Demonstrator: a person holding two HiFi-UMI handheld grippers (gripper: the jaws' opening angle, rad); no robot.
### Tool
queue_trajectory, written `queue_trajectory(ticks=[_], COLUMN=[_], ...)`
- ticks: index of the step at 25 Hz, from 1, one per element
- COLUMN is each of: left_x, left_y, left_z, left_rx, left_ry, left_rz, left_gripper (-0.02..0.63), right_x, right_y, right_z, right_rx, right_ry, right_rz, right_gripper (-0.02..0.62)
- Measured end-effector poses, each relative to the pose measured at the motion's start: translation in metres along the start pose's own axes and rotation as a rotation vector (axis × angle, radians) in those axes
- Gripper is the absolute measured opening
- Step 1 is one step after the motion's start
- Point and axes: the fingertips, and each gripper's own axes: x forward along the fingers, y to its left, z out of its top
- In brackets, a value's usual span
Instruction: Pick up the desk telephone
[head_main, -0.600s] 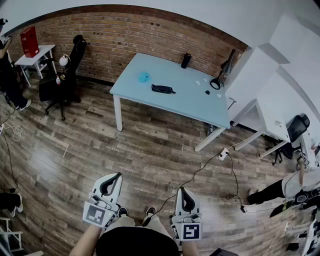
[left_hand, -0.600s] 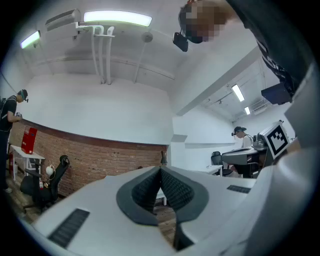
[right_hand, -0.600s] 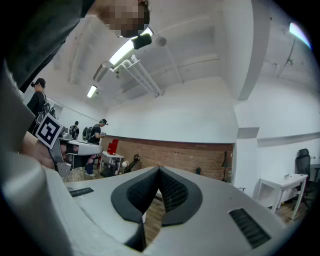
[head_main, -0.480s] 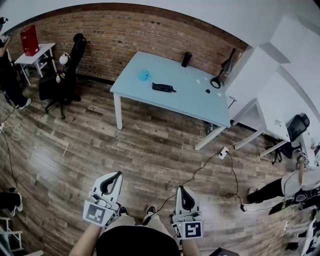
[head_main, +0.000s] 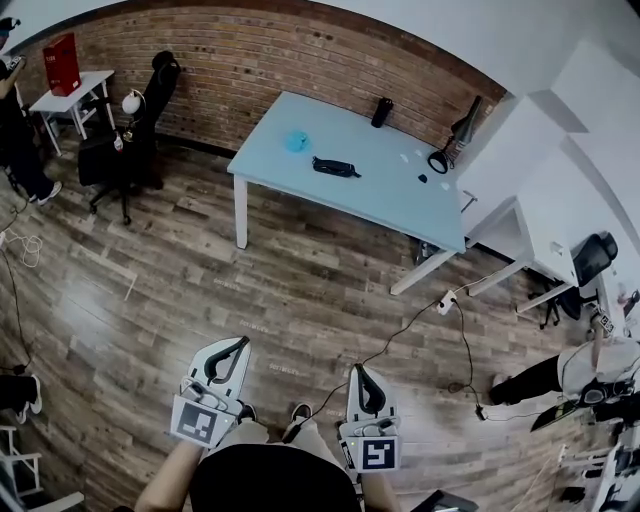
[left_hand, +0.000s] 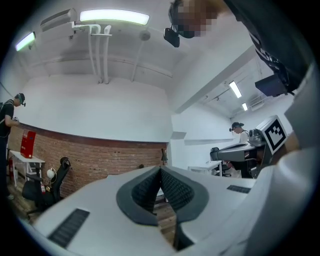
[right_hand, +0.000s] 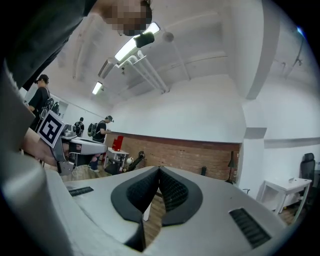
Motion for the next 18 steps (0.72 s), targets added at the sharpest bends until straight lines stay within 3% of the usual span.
queue_trajectory(ticks=[5,9,12,18], left_x=[-0.007,0.006,0.029,0.091], left_y=[0.013,0.027,0.025,0.004], left_z=[-0.01,-0.01,-0.013,-0.011], left_rx=[-0.045,-0.04,-0.023,-0.003], left_ry=[0.004,-0.007,-0.003,0.027], left_rz=[-0.009,0.019,0.028,0.019], left_gripper=[0.015,0.015,0.015,0.015], right_x=[0.011,0.031,0.046,0.076], right_y=[0.018,0.017,-0.001,-0.062], right_z=[-0.009,-0.028,-0.038,-0.044], right_rx=[-0.003,-0.006,0.033,0.099], right_ry=[0.022,0.117,0.134,0.07], right_rz=[-0.007,0.041,0.046,0.035], right_gripper=[0.011,0.011,0.011,0.011])
